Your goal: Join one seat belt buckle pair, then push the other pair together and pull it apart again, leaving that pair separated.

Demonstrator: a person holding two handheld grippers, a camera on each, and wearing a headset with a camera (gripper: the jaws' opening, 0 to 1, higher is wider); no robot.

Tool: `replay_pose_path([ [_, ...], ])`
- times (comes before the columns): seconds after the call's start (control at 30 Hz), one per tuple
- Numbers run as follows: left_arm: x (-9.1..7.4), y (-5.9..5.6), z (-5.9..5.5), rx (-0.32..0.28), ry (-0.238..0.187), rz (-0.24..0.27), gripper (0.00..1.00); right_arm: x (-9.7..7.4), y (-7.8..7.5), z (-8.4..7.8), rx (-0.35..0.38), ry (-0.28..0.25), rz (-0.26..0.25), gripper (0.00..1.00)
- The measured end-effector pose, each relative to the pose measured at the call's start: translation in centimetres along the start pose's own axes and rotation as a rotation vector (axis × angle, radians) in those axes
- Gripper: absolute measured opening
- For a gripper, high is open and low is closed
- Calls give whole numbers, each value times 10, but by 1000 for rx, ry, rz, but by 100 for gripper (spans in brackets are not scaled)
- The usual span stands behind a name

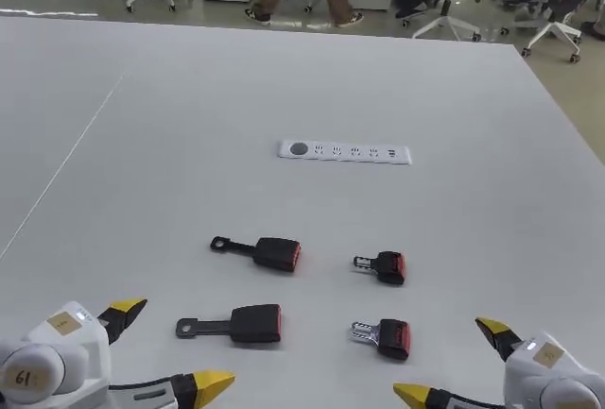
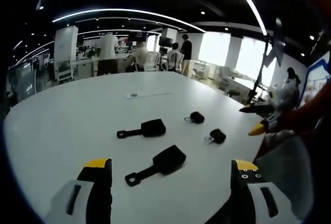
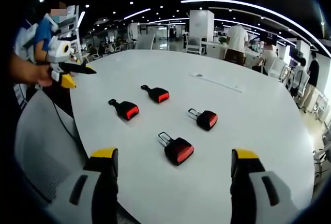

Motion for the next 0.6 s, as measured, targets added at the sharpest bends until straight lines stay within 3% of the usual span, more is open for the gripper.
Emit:
replay_pose_path([
  [0.23,10,-3,1,28,17,-59,90,10,-2,-1,-19,35,53,91],
  [0.37,18,0,-3,60,56,-86,89,18,-2,-3,-31,64,99,87],
  [0.6,28,4,-4,72,66,-130,85,31,-6,-5,-56,96,150,85],
])
Point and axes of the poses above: the centre of the closed fingertips' face, and the gripper's own axes: x roughly forward along the fingers, y roughly to its left, z roughly out of its top, the point moved 8 cm from there along -x, roughly backward along the fingers, and after that the axes turned 8 degrees about -y, right-handed, at the moved point
